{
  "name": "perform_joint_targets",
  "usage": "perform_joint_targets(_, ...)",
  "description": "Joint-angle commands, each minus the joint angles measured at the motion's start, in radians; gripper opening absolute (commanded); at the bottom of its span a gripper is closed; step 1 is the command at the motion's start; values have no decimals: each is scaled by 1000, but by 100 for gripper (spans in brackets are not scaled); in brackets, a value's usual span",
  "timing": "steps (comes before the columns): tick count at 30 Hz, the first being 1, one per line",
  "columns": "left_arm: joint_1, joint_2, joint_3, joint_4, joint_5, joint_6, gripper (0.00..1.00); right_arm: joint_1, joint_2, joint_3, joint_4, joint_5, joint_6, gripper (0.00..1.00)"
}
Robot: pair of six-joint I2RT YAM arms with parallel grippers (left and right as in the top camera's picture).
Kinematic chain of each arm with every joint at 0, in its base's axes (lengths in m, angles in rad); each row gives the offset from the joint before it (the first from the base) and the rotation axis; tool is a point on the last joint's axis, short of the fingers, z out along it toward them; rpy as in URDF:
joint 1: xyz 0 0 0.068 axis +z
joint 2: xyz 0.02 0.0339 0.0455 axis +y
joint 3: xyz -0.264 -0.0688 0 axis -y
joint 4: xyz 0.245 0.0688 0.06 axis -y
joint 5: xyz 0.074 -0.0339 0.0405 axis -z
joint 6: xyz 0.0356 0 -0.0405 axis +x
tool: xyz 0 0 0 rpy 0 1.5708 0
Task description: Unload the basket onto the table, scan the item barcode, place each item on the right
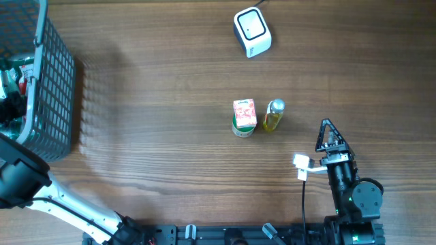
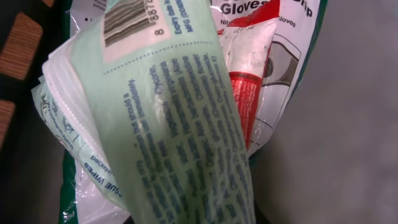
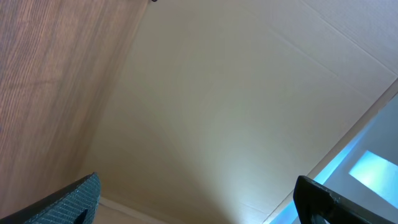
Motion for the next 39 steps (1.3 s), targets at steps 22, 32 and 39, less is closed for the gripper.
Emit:
perform_joint_targets(22,-7,-491,-43,-59,-45,-162,4,3,6,0,2,-13,-42,100)
perform_joint_targets(32,-155,-645,69,-92,-216,-209,6,3,6,0,2,-13,-42,100)
perform_joint_targets(39,-472,-648,344,-227,-490,-202,6,3,6,0,2,-13,-42,100)
